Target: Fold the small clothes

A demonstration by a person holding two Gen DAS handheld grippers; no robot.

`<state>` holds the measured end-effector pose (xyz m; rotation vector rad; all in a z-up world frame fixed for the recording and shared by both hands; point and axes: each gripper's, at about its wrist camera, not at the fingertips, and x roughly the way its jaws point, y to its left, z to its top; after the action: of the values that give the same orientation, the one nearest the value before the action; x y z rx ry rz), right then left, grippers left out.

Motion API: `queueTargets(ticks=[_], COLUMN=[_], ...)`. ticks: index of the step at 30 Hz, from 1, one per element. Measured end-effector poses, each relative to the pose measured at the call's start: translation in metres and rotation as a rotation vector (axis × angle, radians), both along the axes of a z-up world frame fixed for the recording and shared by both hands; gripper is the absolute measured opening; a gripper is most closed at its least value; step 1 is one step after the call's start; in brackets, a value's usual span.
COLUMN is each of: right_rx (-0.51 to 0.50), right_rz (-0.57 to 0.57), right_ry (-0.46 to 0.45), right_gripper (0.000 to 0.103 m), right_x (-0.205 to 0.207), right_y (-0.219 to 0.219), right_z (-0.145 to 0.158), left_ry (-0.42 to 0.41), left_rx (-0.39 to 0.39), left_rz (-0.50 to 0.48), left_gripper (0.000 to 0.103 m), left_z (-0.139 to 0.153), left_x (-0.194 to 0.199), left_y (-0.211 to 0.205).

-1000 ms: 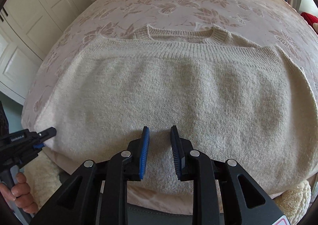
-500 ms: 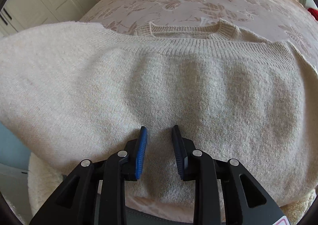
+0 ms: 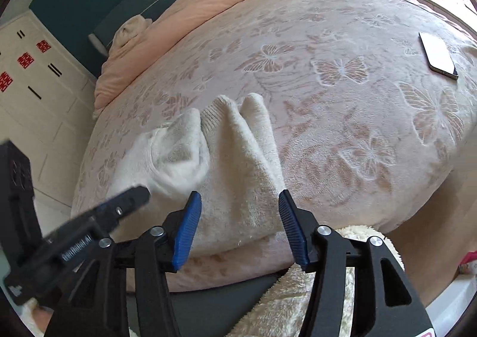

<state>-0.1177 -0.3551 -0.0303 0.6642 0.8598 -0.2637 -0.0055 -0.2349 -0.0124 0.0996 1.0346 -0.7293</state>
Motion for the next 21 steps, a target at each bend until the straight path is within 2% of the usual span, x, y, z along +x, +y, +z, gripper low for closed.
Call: queueTargets(ticks=[2,3,4,6,8,10,13,14,15,16,17,18,20,21], right_rx=[0.032,0.061,0.094,0.143,0.190,0.237,0.291,0.310,0.325,0.339,0.341,0.343,0.277,0.217], right_rz=[0.020,0.040,0.068,0.115,0.164,0.189,0.184,0.181,0.180,0.182,0.180,0.181,0.207,0.216], right_ry=[-0.033,-0.046,-0.059,-0.064,-0.045,0.011,0.095,0.102,0.090,0.079,0.059,-0.002,-0.142,-0.184], right_gripper=[0.073,0.075,0.080,0.084,0.086,0.086,0.086,0.080,0.070,0.038,0.017,0.017,0.015,0.015], right_x=[-0.001,0.003,0.010,0.029,0.054,0.077,0.100,0.106,0.111,0.114,0.116,0.115,0.105,0.097], right_y=[-0.001,0.000,0.004,0.014,0.027,0.037,0.051,0.055,0.058,0.060,0.061,0.059,0.057,0.057], right_z=[0.005,0.005,0.003,-0.003,-0.017,-0.038,-0.068,-0.073,-0.074,-0.070,-0.060,-0.043,0.002,0.023], left_ry=[-0.017,-0.045,-0.074,-0.104,-0.119,-0.076,0.007,0.015,0.022,0.022,0.002,-0.027,-0.026,0.003], left_rx=[0.019,0.044,0.065,0.102,0.172,0.225,0.216,0.231,0.248,0.257,0.267,0.271,0.231,0.207], left_rz=[0.003,0.021,0.047,0.084,0.115,0.164,0.218,0.207,0.177,0.141,0.119,0.114,0.113,0.121], left_gripper=[0.036,0.055,0.064,0.068,0.072,0.073,0.073,0.073,0.073,0.073,0.073,0.071,0.048,0.028], left_z=[-0.008,-0.008,-0.009,-0.013,-0.021,-0.035,-0.054,-0.060,-0.066,-0.070,-0.072,-0.070,-0.065,-0.064], left_x=[-0.013,-0.019,-0.022,-0.023,-0.021,-0.011,0.004,0.006,0.005,0.004,0.002,-0.001,0.000,0.003], left_y=[0.018,0.030,0.044,0.075,0.100,0.120,0.135,0.133,0.130,0.125,0.121,0.119,0.118,0.119])
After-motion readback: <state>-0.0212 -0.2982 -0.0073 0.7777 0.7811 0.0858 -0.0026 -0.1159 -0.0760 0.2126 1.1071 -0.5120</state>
